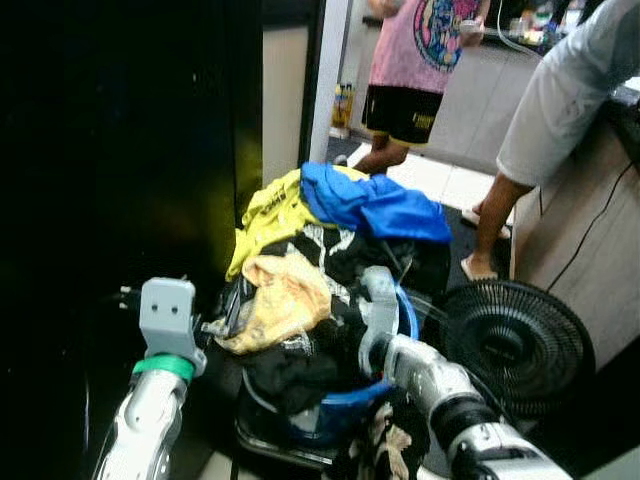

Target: Clothes washing

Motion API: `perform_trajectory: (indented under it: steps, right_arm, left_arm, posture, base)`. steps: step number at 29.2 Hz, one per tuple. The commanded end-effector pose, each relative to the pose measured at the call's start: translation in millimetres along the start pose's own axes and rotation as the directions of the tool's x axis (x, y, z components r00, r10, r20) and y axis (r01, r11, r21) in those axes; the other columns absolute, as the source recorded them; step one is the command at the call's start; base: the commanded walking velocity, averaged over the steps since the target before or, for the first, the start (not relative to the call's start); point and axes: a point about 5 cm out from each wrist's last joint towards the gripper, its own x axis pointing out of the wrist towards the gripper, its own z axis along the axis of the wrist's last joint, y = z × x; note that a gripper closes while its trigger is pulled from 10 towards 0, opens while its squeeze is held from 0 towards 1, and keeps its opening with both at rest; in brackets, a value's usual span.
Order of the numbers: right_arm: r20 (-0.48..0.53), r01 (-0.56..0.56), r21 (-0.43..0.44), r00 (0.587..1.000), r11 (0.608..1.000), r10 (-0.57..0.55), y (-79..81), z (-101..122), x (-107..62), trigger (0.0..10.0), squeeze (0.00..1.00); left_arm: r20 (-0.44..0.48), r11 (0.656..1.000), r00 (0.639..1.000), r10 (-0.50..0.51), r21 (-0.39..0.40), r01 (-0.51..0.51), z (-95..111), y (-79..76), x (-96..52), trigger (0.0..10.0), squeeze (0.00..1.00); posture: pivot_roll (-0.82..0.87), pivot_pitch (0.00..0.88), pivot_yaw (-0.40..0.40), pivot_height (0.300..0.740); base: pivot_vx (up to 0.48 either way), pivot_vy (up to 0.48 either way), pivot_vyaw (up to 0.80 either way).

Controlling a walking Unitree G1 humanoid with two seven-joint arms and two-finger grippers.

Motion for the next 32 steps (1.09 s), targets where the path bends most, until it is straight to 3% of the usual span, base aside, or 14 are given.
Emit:
perform_trajectory:
  steps: [1, 4, 11, 15, 19, 22, 23, 24, 25, 26, 28, 29, 31, 32]
  right_arm:
    - [0.171, -0.059, -0.028, 0.983, 0.998, 0.063, 15.0, 40, 6.3, 0.0, 0.0]
    - [0.3, -0.085, -0.068, 0.948, 0.994, 0.102, 28.9, 81, 7.9, 0.0, 0.0]
    - [0.415, -0.13, -0.096, 0.896, 0.987, 0.158, 43.5, 118, 3.9, 0.0, 0.0]
    - [0.545, -0.245, -0.157, 0.786, 0.957, 0.291, 75.4, 169, -10.7, 0.0, 0.0]
    - [0.572, -0.261, -0.188, 0.755, 0.947, 0.321, 85.1, 182, -16.1, 0.0, 0.0]
    - [0.66, -0.268, -0.257, 0.653, 0.928, 0.371, 106.3, 219, -31.5, 0.0, 0.0]
    - [0.66, -0.268, -0.257, 0.653, 0.928, 0.371, 106.3, 219, -31.5, 0.0, 0.0]
    - [0.75, -0.26, -0.281, 0.542, 0.924, 0.38, 117.3, 249, -48.5, 0.0, 0.0]
    - [0.75, -0.26, -0.281, 0.542, 0.924, 0.38, 117.3, 249, -48.5, 0.0, 0.0]
    - [0.814, -0.244, -0.297, 0.441, 0.923, 0.379, 123.3, 273, -66.4, 0.0, 0.0]
    - [0.835, -0.204, -0.314, 0.405, 0.927, 0.372, 122.2, 284, -76.9, 0.0, 0.0]
    - [0.835, -0.204, -0.314, 0.405, 0.927, 0.372, 122.2, 284, -76.9, 0.0, 0.0]
    - [0.79, -0.091, -0.293, 0.538, 0.952, 0.295, 98.6, 264, -66.7, 0.0, 0.0]
    - [0.79, -0.091, -0.293, 0.538, 0.952, 0.295, 98.6, 264, -66.7, 0.0, 0.0]
  left_arm:
    - [-0.005, 1.0, 1.0, 0.005, -0.01, -0.005, -3, -1.4, 1.5, 10.0, 0.0]
    - [0.004, 1.0, 1.0, 0.004, -0.013, -0.004, -2, -2.7, 4.3, 10.0, 0.0]
    - [0.013, 1.0, 1.0, 0.009, -0.012, -0.009, -1, -1.3, 5.0, 10.0, 0.0]
    - [0.022, 1.0, 1.0, 0.022, -0.011, -0.022, 0, 3.5, 3.8, 10.0, 0.0]
    - [0.025, 1.0, 0.999, 0.024, -0.01, -0.024, 1, 4.5, 3.8, 10.0, 0.0]
    - [0.029, 0.999, 0.999, 0.035, -0.016, -0.034, 1, 6.4, 3.9, 10.0, 0.0]
    - [0.029, 0.999, 0.999, 0.035, -0.016, -0.034, 1, 6.4, 3.9, 10.0, 0.0]
    - [0.031, 0.999, 0.999, 0.038, -0.019, -0.037, 1, 6.5, 4.3, 10.0, 0.0]
    - [0.031, 0.999, 0.999, 0.038, -0.019, -0.037, 1, 6.5, 4.3, 10.0, 0.0]
    - [0.033, 0.999, 0.999, 0.04, -0.023, -0.039, 1, 6.1, 4.6, 10.0, 0.0]
    - [0.034, 0.999, 0.999, 0.04, -0.027, -0.039, 0, 5.2, 5.4, 10.0, 0.0]
    - [0.034, 0.999, 0.999, 0.04, -0.027, -0.039, 0, 5.2, 5.4, 10.0, 0.0]
    - [0.03, 0.999, 0.999, 0.034, -0.035, -0.033, 0, 3.0, 6.6, 10.0, 0.0]
    - [0.03, 0.999, 0.999, 0.034, -0.035, -0.033, 0, 3.0, 6.6, 10.0, 0.0]
  posture:
    - [0.11, 0.003, -0.017, 0.74]
    - [0.11, 0.0, -0.02, 0.74]
    - [0.11, 0.0, -0.023, 0.74]
    - [0.11, 0.0, -0.023, 0.74]
    - [0.11, 0.0, -0.023, 0.74]
    - [0.1, 0.0, -0.019, 0.74]
    - [0.1, 0.0, -0.019, 0.74]
    - [0.1, 0.0, -0.017, 0.74]
    - [0.1, 0.0, -0.017, 0.74]
    - [0.1, 0.0, -0.016, 0.74]
    - [0.09, 0.0, -0.011, 0.74]
    - [0.09, 0.0, -0.011, 0.74]
    - [0.09, 0.0, -0.009, 0.74]
    - [0.09, 0.0, -0.009, 0.74]
  base:
    - [0.0, 0.0, 0.0]
    - [0.0, 0.0, 0.0]
    - [0.0, 0.0, 0.0]
    - [0.0, 0.0, 0.0]
    - [0.0, 0.0, 0.0]
    - [0.0, 0.0, 0.0]
    - [0.0, 0.0, 0.0]
    - [0.0, 0.0, 0.0]
    - [0.0, 0.0, 0.0]
    - [0.0, 0.0, 0.0]
    - [0.0, 0.0, 0.0]
    - [0.0, 0.0, 0.0]
    - [0.0, 0.0, 0.0]
    - [0.0, 0.0, 0.0]
